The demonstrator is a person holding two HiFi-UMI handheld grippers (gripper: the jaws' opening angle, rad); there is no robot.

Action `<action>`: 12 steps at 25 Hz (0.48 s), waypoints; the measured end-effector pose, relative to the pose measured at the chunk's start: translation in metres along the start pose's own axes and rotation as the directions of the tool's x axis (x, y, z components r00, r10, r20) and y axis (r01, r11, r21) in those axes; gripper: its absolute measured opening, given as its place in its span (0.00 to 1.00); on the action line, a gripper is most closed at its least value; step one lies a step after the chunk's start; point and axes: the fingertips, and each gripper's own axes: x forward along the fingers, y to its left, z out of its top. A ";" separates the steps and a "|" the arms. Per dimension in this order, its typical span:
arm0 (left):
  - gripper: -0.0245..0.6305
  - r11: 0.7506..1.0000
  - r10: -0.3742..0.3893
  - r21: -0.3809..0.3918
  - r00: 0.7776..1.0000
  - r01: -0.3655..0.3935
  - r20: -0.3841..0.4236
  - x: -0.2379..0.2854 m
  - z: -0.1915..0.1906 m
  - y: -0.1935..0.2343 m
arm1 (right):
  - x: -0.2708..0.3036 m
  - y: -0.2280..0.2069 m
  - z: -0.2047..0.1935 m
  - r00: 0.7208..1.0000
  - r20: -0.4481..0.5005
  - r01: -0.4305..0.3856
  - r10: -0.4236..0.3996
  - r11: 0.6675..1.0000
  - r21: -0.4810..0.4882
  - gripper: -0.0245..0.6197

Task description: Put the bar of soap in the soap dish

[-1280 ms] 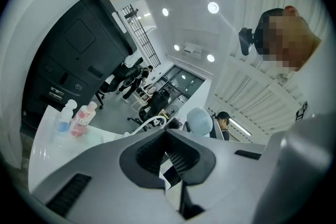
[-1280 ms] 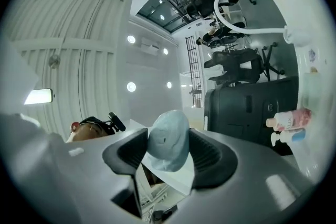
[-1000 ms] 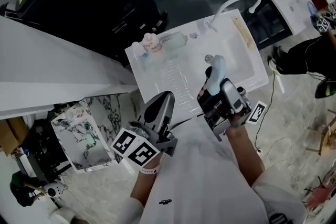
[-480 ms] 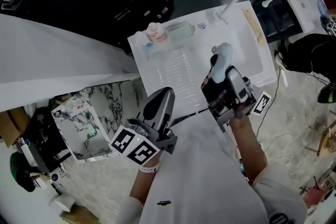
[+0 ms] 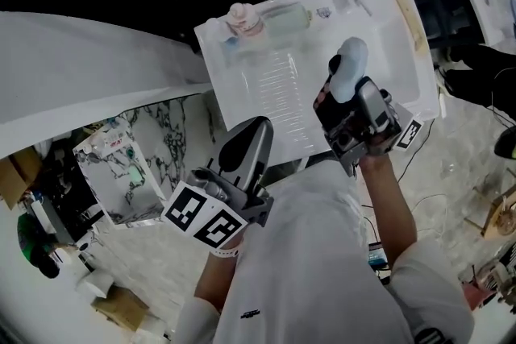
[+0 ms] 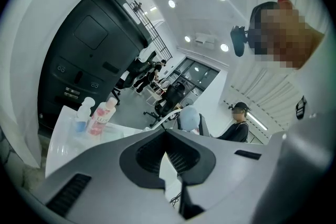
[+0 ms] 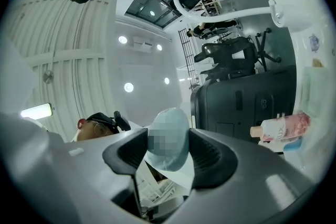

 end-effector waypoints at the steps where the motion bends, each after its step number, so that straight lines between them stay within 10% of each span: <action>1: 0.04 1.000 0.002 0.002 1.000 -0.002 -0.003 0.002 -0.001 0.002 | 0.000 -0.002 0.002 1.000 -0.007 -0.012 0.012 1.000 0.000 0.44; 12: 0.04 1.000 0.017 0.025 1.000 -0.017 -0.009 0.018 -0.005 0.009 | 0.001 -0.025 0.016 0.997 -0.057 -0.058 0.058 0.998 0.011 0.44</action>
